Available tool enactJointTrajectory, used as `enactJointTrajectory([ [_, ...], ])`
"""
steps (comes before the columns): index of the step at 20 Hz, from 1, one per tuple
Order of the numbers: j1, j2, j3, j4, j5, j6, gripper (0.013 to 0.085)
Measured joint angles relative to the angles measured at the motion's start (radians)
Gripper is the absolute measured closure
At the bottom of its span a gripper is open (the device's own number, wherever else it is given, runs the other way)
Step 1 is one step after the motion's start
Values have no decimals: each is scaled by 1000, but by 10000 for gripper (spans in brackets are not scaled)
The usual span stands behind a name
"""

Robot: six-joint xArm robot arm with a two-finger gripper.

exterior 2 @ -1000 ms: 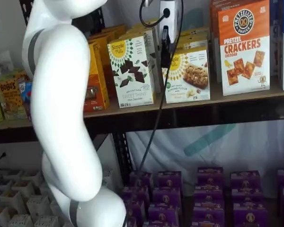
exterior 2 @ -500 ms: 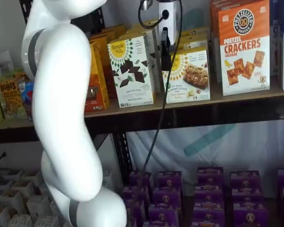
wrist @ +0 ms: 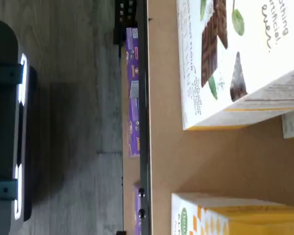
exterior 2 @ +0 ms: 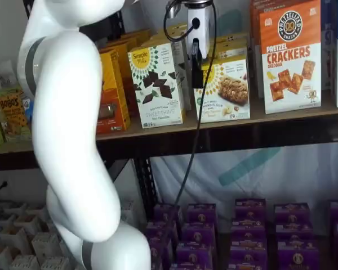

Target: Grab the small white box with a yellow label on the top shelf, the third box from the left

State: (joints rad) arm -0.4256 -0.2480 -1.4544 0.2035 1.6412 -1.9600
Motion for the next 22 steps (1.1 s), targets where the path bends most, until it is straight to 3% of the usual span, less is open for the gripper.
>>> enactJointTrajectory([
  [8, -4, -10, 19, 7, -18, -5, 130],
  [10, -5, -8, 17, 8, -13, -6, 210],
  [13, -8, -8, 14, 12, -10, -7, 250],
  [15, -11, -7, 12, 18, -8, -9, 330],
  [22, -16, -9, 14, 24, -10, -13, 330],
])
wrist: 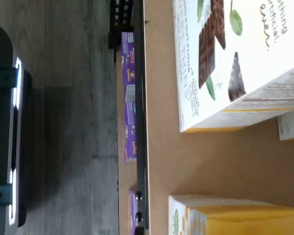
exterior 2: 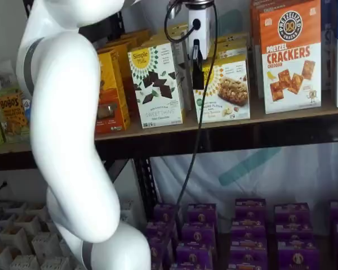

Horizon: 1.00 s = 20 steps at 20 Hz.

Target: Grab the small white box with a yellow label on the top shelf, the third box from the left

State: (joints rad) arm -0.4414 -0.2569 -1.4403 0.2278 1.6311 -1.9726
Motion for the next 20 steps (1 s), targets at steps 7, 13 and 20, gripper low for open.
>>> enactJointTrajectory([
  [7, 2, -6, 8, 4, -7, 2, 450],
  [13, 7, -9, 12, 2, -9, 7, 490],
  [20, 8, -14, 18, 3, -14, 7, 530],
])
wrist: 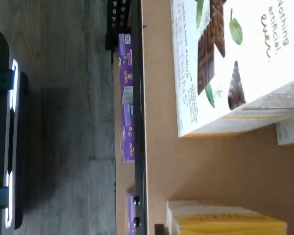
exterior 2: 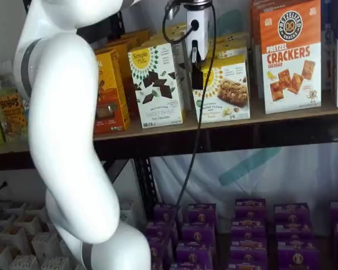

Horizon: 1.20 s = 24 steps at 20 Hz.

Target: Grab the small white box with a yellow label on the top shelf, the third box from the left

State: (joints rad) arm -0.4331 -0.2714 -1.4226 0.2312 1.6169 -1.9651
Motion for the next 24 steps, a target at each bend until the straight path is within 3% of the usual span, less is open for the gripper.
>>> enactJointTrajectory([
  [3, -1, -1, 1, -1, 1, -1, 610],
  [14, -11, -3, -5, 3, 15, -8, 610],
  [24, -14, -38, 9, 7, 90, -3, 610],
])
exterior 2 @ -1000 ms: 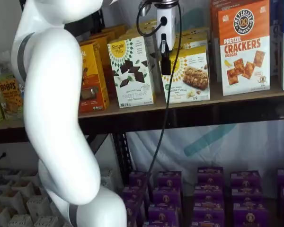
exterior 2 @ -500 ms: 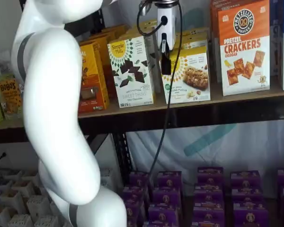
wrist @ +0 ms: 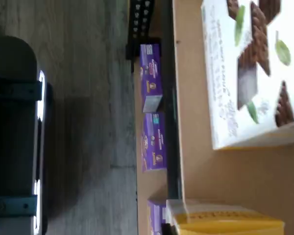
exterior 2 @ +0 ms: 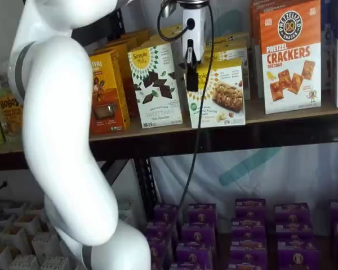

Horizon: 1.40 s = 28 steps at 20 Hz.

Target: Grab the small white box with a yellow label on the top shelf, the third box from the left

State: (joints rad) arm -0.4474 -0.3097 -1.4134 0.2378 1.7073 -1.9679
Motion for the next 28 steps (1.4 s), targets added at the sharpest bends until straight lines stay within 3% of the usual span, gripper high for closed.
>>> enactJointTrajectory([
  [16, -13, -150, 115, 40, 94, 9, 610],
  [20, -27, -195, 153, 75, 113, 9, 610],
  [28, 2, -321, 276, 21, 92, 20, 610],
])
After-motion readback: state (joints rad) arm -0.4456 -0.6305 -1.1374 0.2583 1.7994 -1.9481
